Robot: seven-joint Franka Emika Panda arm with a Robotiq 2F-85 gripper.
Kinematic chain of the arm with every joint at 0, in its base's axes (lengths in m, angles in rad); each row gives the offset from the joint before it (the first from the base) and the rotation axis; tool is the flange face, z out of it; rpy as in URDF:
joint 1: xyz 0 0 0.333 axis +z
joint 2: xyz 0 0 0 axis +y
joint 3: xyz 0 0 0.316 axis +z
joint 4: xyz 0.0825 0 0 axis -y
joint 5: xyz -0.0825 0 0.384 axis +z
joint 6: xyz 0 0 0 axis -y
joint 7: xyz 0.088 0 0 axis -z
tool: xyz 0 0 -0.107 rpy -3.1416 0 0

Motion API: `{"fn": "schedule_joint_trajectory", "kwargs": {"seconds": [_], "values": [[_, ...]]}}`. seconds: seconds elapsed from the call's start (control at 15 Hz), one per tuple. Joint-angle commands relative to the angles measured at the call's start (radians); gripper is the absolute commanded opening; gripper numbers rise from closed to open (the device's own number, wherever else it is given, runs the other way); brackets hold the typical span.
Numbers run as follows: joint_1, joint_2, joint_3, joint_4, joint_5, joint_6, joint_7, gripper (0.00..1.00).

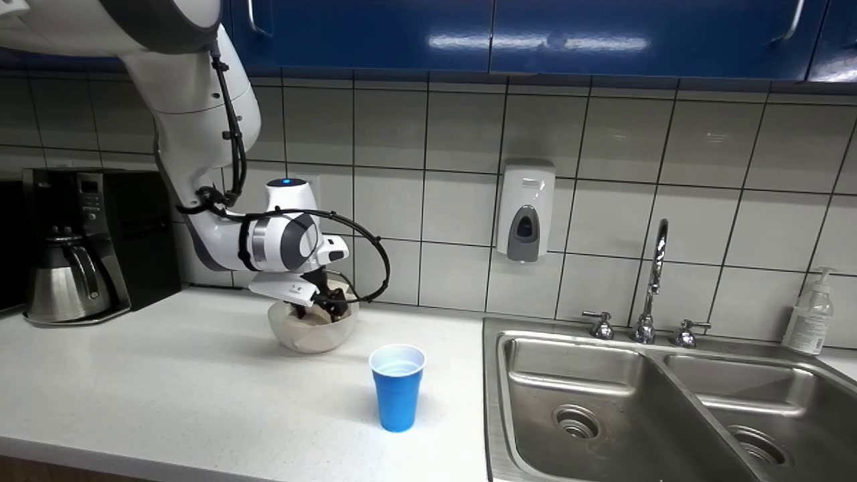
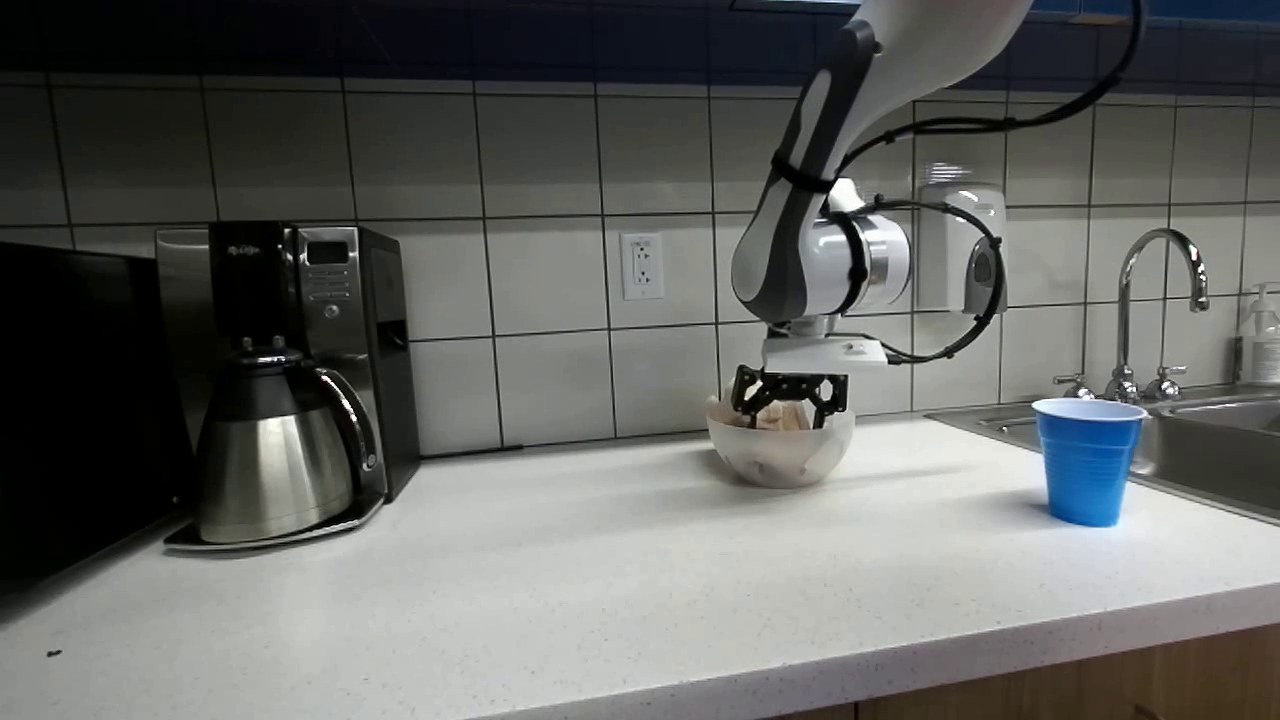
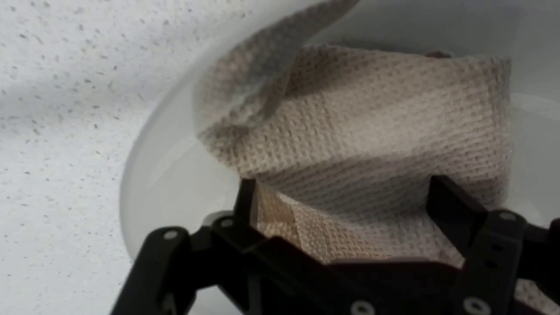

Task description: Remove the cloth from the bowl

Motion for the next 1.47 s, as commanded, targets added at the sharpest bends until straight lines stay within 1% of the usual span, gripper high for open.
{"fn": "schedule_joint_trajectory", "kwargs": {"seconds": [0.0, 0.6, 0.67, 0.73, 1.33, 1.4], "values": [[-0.024, -0.007, 0.024, 0.005, 0.022, -0.035, -0.04, 1.0], [-0.025, 0.001, 0.022, -0.005, 0.02, -0.039, -0.04, 1.0], [-0.027, 0.001, 0.025, -0.006, 0.021, -0.039, -0.042, 0.75], [-0.029, 0.001, 0.026, -0.007, 0.022, -0.039, -0.044, 0.74], [-0.037, -0.006, 0.029, -0.014, 0.023, -0.039, -0.048, 0.02], [-0.038, -0.006, 0.027, -0.015, 0.022, -0.039, -0.048, 0.01]]}}
